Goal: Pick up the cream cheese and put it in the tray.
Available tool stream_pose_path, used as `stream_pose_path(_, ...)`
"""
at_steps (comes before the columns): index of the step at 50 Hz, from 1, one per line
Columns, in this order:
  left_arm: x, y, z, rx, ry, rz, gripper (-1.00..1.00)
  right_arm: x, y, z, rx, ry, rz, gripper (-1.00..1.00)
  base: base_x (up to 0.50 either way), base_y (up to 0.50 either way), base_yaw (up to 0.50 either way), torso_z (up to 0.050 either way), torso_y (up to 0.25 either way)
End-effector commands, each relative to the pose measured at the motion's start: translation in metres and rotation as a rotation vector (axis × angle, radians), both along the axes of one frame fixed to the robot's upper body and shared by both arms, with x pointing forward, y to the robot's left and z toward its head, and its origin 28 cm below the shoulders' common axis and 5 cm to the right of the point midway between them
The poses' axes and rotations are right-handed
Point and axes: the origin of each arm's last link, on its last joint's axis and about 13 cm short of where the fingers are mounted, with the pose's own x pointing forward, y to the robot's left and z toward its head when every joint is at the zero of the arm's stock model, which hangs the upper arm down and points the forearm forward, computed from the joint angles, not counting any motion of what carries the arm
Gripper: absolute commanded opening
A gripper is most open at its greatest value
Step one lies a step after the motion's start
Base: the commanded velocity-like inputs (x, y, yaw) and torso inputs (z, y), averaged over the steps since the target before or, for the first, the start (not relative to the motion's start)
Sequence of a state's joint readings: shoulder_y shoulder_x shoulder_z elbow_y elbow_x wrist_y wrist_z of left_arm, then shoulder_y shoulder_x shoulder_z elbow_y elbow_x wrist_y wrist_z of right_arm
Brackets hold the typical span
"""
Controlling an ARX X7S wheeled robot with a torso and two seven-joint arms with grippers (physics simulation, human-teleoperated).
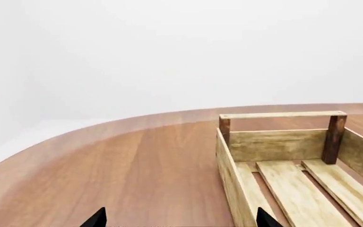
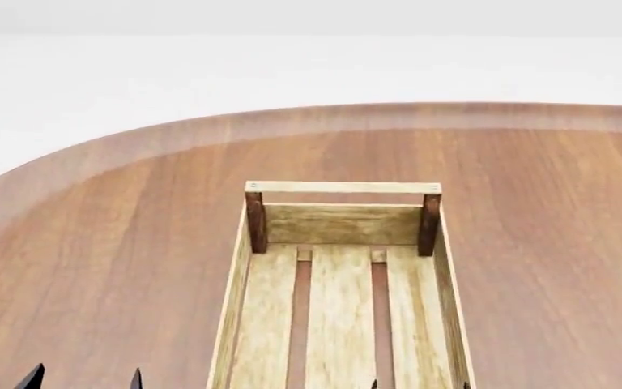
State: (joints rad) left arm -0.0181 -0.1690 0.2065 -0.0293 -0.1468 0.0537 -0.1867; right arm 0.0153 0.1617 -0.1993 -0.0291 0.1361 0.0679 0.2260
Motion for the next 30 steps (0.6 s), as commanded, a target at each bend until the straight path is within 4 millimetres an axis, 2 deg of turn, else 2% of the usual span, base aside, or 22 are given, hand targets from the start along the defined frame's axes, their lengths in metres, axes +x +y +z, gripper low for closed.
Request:
stream_pose_path(1, -0.002, 0.0, 0.0, -0.009, 0.0, 0.004, 1.0, -0.009, -0.005, 0.023, 0.074, 0.115, -0.034, 1.0, 0.0, 0.0, 0.0, 0.0, 0.0)
stream_pose_path(7, -0.001, 0.0, 0.0, -0.013, 0.003, 0.001, 1.0, -0.025, -0.014, 0.049, 0.116, 0.193, -0.086, 1.0, 0.0, 0.0, 0.0, 0.0, 0.0)
stream_pose_path(9, -0.001, 0.0, 0.0, -0.013, 0.006, 0.0, 1.0, -0.028, -0.016, 0.051, 0.053, 0.257, -0.116, 1.0, 0.0, 0.0, 0.0, 0.0, 0.0)
stream_pose_path(15, -0.001, 0.0, -0.001, -0.014, 0.005, 0.001, 1.0, -0.037, -0.023, 0.064, 0.167, 0.298, -0.186, 1.0, 0.0, 0.0, 0.0, 0.0, 0.0)
stream_pose_path(20, 0.0, 0.0, -0.001, -0.015, 0.006, 0.001, 1.0, -0.045, -0.026, 0.072, 0.112, 0.321, -0.211, 1.0, 0.0, 0.0, 0.0, 0.0, 0.0)
stream_pose_path(24, 0.0, 0.0, -0.001, -0.013, 0.008, -0.003, 1.0, -0.051, -0.034, 0.078, 0.177, 0.327, -0.263, 1.0, 0.0, 0.0, 0.0, 0.0, 0.0)
stream_pose_path(30, 0.001, 0.0, -0.002, -0.015, 0.016, -0.001, 1.0, -0.057, -0.044, 0.087, 0.187, 0.326, -0.355, 1.0, 0.0, 0.0, 0.0, 0.0, 0.0)
